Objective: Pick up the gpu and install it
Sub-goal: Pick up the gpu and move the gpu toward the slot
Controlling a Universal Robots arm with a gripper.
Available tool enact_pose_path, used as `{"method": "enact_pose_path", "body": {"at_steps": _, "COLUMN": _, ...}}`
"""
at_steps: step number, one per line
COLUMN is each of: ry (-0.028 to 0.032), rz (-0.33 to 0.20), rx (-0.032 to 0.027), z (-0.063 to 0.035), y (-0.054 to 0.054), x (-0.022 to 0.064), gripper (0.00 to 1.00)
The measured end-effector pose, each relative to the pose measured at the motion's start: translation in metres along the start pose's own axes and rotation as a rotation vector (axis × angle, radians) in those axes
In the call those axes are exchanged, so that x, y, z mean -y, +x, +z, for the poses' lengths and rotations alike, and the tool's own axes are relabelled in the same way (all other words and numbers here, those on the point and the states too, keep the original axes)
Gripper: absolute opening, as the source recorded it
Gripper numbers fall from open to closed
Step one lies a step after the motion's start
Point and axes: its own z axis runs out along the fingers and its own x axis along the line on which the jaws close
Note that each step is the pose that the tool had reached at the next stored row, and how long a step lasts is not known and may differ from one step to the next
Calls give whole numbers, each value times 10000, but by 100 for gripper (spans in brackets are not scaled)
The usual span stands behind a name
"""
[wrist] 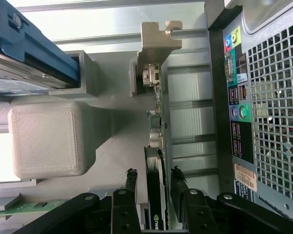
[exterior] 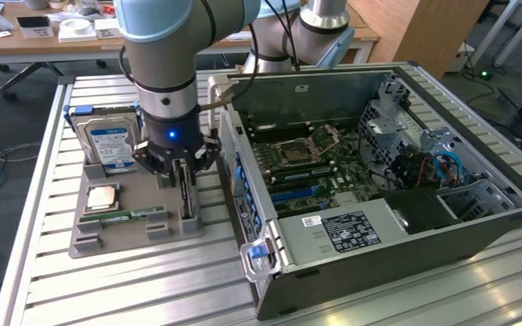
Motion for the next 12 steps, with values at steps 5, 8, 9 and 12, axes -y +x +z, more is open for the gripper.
{"method": "enact_pose_path", "body": {"at_steps": 5, "ry": 4, "rz": 3, "rx": -3, "z": 1, "y": -8, "x": 0, "gripper": 42}}
{"method": "enact_pose_path", "body": {"at_steps": 8, "ry": 3, "rz": 2, "rx": -2, "z": 8, "y": 0, "x": -1, "gripper": 42}}
{"method": "enact_pose_path", "body": {"at_steps": 9, "ry": 3, "rz": 1, "rx": -3, "z": 8, "y": 1, "x": -1, "gripper": 42}}
{"method": "enact_pose_path", "body": {"at_steps": 12, "ry": 2, "rz": 2, "rx": -2, "z": 9, "y": 1, "x": -1, "gripper": 42}}
